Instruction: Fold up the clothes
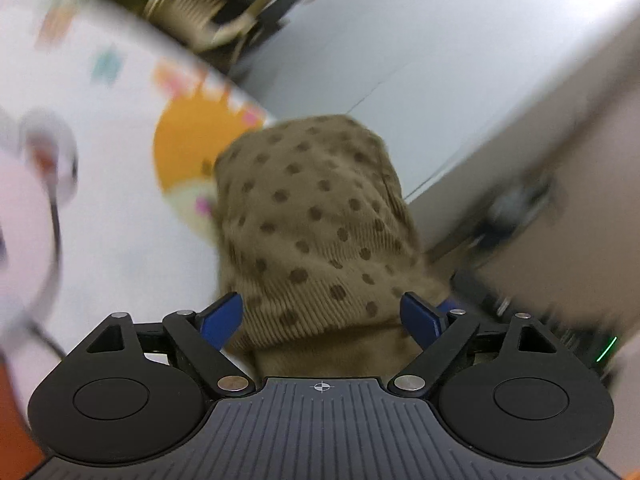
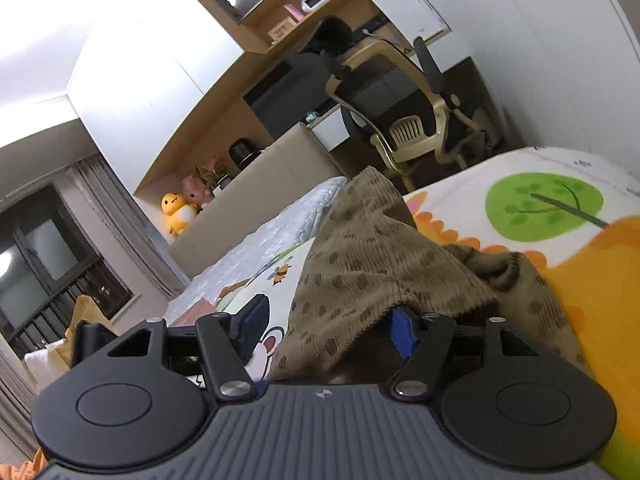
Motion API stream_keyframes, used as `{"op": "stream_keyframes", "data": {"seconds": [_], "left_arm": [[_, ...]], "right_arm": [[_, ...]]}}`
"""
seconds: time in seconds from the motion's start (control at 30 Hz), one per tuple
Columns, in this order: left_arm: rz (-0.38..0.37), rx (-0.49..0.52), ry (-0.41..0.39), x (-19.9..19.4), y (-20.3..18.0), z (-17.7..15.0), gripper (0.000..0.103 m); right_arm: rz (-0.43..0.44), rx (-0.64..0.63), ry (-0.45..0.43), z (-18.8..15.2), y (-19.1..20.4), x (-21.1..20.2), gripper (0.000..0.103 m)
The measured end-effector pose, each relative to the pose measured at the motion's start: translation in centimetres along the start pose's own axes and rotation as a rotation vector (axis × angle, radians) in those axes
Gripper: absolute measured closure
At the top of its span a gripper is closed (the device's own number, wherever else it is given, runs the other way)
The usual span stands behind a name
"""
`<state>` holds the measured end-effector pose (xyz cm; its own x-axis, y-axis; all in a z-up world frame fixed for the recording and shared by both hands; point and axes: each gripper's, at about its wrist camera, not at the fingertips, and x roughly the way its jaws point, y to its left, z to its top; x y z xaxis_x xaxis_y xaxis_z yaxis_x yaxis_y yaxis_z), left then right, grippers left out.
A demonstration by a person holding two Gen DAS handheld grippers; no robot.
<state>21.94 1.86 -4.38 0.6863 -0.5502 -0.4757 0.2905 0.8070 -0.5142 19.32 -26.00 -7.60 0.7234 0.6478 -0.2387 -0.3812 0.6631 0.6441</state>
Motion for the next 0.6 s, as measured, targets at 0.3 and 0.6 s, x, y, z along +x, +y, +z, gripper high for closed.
{"op": "stream_keyframes", "data": {"seconds": [0.3,0.6], "left_arm": [[0.044,0.401,0.057,-0.7,-4.9,-2.3,0.01],[0.11,0.357,0.107,-2.3,-1.7,-3.5,0.009]], "right_arm": [[0.195,0.023,0.256,-0.4,1.4,6.1,0.037],[0.304,-0.141,0.457,-2.7,5.1,9.6,0.026]]}}
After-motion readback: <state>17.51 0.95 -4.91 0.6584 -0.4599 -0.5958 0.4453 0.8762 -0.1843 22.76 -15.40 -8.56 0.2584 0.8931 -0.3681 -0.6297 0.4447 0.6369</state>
